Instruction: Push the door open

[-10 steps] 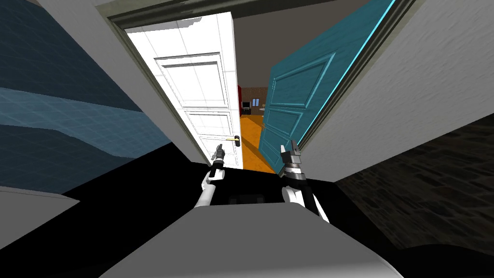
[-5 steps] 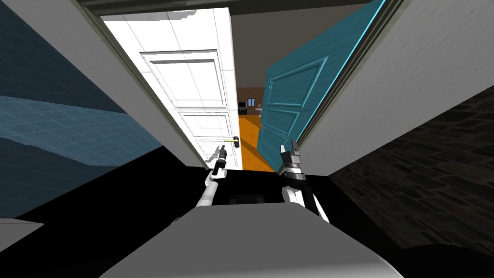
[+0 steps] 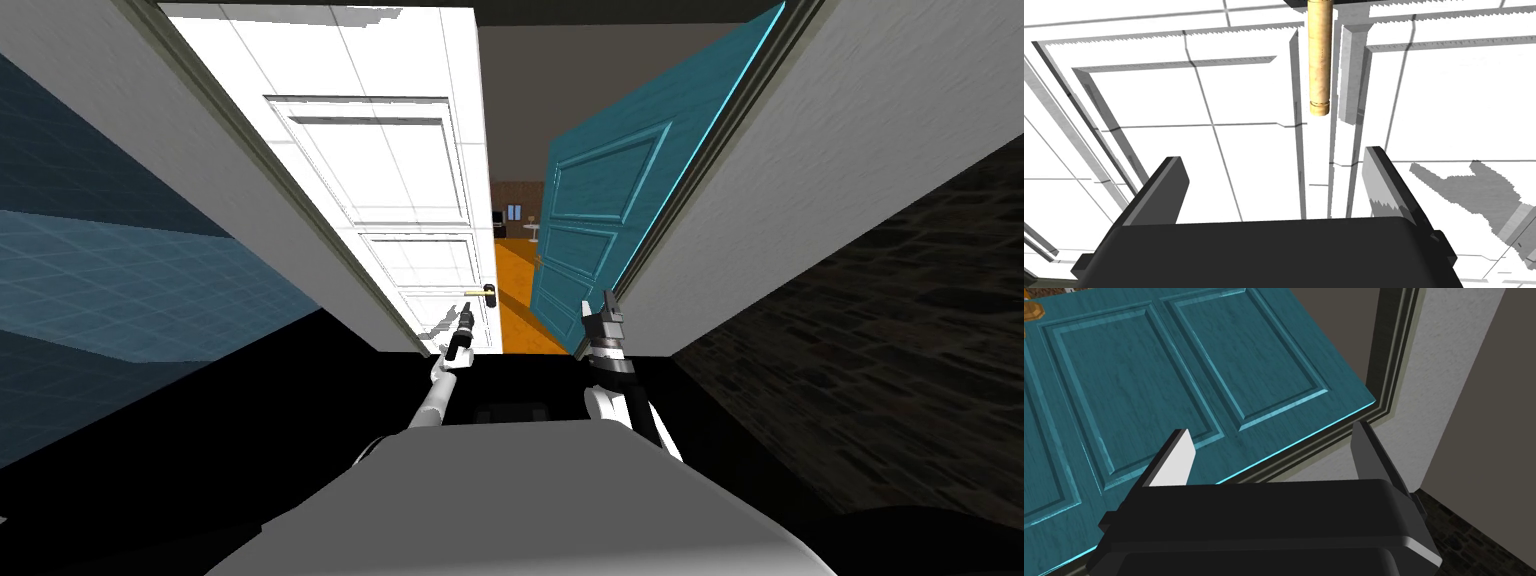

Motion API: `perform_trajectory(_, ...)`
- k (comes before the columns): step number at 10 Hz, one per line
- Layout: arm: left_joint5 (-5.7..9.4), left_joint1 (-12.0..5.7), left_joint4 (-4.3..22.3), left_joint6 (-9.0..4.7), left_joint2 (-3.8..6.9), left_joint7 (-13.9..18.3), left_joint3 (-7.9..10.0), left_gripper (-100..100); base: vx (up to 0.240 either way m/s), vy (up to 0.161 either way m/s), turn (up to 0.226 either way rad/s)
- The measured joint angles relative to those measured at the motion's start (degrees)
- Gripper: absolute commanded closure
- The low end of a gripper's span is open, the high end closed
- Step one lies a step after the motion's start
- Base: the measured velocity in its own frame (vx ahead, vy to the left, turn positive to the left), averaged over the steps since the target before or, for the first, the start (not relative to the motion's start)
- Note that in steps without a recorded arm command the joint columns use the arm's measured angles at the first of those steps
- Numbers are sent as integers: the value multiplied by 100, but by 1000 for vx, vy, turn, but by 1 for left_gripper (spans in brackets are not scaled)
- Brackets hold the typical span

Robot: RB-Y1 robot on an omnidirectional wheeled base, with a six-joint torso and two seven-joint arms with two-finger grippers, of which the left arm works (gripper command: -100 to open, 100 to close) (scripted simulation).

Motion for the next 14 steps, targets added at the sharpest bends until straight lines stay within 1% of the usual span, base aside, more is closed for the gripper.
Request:
perform_trajectory(1, -2, -98, 200, -35, -21, -15, 19, -100, 18, 86, -120)
perform_trajectory(2, -8, -145, 297, -32, -48, -31, 24, -100, 22, 90, -80)
perform_trajectory(3, -12, -197, 369, 0, -74, -47, 32, -100, 21, 75, -76)
perform_trajectory(5, -11, -362, 660, -12, -103, -69, 64, -100, 8, 55, -68)
perform_trajectory(6, -11, -370, 677, -14, -105, -71, 65, -100, 106, 6, -27)
perform_trajectory(7, -7, -385, 672, 3, -20, -75, 82, -100, 179, -2, -23)
perform_trajectory(8, -5, -369, 678, -8, 49, -70, 82, -100, 182, -25, -14)
perform_trajectory(11, 2, -383, 739, -60, 150, -77, 117, -100, 216, 12, -25)
perform_trajectory(13, 9, -374, 755, -81, 150, -72, 136, -100, 211, -21, -19)
perform_trajectory(14, 12, -358, 756, -95, 111, -68, 142, -100, 191, 27, -30)
